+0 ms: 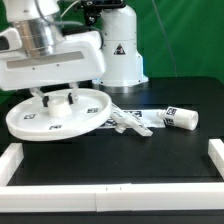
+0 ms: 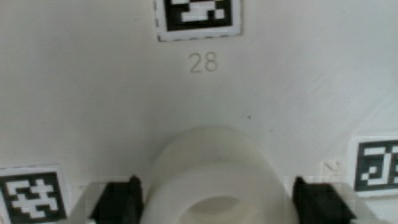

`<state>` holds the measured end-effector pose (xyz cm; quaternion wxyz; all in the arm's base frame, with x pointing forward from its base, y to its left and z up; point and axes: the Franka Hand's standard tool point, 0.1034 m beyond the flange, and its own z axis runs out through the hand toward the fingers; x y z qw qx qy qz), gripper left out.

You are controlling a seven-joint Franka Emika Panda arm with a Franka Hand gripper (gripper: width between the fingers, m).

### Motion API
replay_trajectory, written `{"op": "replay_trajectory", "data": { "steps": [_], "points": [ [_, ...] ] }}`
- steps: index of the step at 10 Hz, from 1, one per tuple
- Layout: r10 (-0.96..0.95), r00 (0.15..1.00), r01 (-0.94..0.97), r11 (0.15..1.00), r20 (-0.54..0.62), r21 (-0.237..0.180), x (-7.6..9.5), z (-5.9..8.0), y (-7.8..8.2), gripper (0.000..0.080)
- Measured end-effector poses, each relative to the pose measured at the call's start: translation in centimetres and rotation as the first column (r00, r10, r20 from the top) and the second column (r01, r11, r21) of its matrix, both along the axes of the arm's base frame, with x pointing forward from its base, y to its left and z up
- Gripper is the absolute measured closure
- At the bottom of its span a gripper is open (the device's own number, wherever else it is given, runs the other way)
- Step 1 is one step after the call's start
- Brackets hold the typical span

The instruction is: Assemble round table

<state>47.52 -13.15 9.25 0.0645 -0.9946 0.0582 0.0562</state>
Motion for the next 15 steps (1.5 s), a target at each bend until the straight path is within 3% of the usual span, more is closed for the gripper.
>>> {"op": "replay_trajectory", "data": {
  "steps": [1,3,8,10,11,13,15],
  "points": [
    [-0.005,1.000,0.005,1.000,0.007,-0.007,1.8,0.7,1.3,0.0397],
    [-0.068,0.998,0.068,0.997,-0.001,-0.023,3.6,0.6,3.6,0.0397],
    [-0.105,0.994,0.104,0.994,-0.010,-0.042,3.4,-0.2,4.2,0.0397],
    [-0.100,0.995,0.100,0.993,-0.002,-0.068,6.6,-0.3,7.0,0.0397],
    [-0.125,0.992,0.123,0.990,-0.015,-0.075,6.9,-1.1,8.9,0.0397],
    [-0.216,0.976,0.214,0.971,-0.001,-0.103,6.8,-2.7,11.3,0.0396],
    [-0.195,0.981,0.193,0.976,-0.002,-0.101,6.8,-2.5,10.6,0.0396]
  ]
}}
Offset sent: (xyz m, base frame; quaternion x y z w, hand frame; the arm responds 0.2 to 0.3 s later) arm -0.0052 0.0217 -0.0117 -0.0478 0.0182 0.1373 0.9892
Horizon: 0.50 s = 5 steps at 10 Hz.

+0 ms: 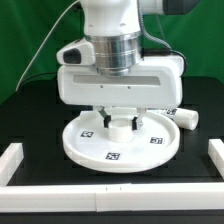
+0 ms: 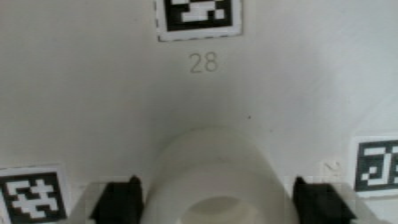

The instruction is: Assemble round table

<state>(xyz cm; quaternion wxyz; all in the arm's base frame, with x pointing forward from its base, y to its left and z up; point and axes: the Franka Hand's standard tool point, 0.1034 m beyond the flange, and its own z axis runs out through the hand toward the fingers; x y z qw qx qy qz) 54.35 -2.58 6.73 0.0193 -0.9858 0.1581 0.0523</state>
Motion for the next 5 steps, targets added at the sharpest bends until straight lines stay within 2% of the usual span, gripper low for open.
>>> {"op": "replay_trajectory", "data": {
  "steps": [2,5],
  "points": [
    [0.002,1.000,-0.002,1.000,-0.002,-0.001,0.0,-0.2,0.2,0.0396],
    [-0.055,0.998,0.055,0.998,0.005,-0.023,1.8,-1.8,4.2,0.0396]
  ]
}}
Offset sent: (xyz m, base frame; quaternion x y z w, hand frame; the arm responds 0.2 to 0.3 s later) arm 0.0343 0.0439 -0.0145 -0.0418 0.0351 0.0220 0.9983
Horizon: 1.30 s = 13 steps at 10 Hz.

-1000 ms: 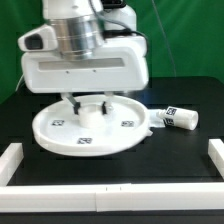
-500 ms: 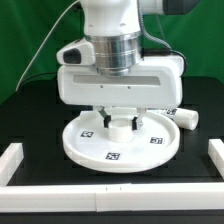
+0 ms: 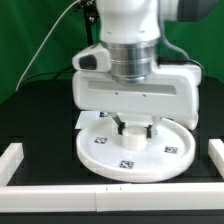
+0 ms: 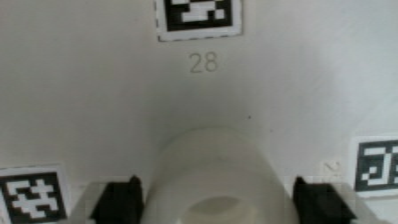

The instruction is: Assemble round table

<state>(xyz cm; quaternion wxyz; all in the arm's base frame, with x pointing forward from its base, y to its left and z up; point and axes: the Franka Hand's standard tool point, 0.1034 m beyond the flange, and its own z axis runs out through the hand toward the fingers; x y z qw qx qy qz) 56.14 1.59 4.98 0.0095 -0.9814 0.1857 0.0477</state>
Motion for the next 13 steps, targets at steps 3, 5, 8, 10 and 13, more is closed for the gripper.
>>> {"op": "replay_trajectory", "data": {
  "steps": [3,5,8,10,13],
  "points": [
    [-0.033,0.999,0.034,0.999,0.011,-0.016,-0.2,-1.8,2.2,0.0396],
    [-0.037,0.999,0.037,0.999,0.011,-0.017,-0.1,-1.8,2.0,0.0396],
    [-0.068,0.997,0.070,0.996,0.036,-0.050,0.0,-2.8,2.7,0.0396],
    [-0.086,0.995,0.089,0.993,0.043,-0.072,0.0,-3.0,2.7,0.0396],
    [-0.087,0.995,0.090,0.993,0.043,-0.073,0.0,-3.0,2.6,0.0304]
  ]
}}
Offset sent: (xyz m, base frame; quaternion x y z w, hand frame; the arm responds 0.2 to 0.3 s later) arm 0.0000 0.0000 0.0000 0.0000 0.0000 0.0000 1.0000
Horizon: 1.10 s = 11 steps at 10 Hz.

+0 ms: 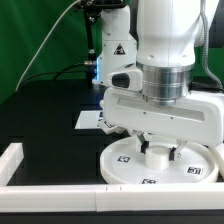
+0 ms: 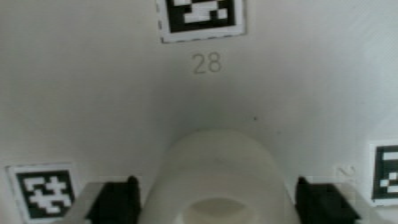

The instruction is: Assemble round table

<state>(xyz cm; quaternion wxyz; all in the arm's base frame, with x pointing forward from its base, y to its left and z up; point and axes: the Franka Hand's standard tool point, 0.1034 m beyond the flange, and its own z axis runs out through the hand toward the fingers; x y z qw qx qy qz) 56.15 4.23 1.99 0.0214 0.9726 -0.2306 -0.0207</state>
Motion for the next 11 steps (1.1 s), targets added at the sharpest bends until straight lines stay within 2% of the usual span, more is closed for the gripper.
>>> {"op": "replay_trajectory", "data": {
  "steps": [1,2,3,4,6,7,8,10,11],
  "points": [
    [0.000,1.000,0.000,1.000,0.000,0.000,0.0,0.0,0.0,0.0304],
    [0.000,1.000,0.000,1.000,0.001,0.003,0.0,0.1,0.0,0.0184],
    [0.001,1.000,-0.001,1.000,0.004,0.019,-0.4,0.7,0.2,0.0160],
    [0.022,1.000,-0.022,0.999,0.005,0.031,-0.9,1.8,0.4,0.0160],
    [0.058,0.998,-0.059,0.997,0.017,0.054,-1.4,4.9,1.1,0.0152],
    [0.105,0.994,-0.105,0.993,0.020,0.047,-1.7,5.7,2.0,0.0151],
    [0.175,0.985,-0.175,0.984,0.009,0.033,-1.9,5.6,2.5,0.0151],
    [0.316,0.949,-0.316,0.948,0.008,0.039,-1.9,5.5,2.0,0.0151],
    [0.371,0.929,-0.371,0.928,0.013,0.037,-2.2,5.6,2.6,0.0151]
  ]
}}
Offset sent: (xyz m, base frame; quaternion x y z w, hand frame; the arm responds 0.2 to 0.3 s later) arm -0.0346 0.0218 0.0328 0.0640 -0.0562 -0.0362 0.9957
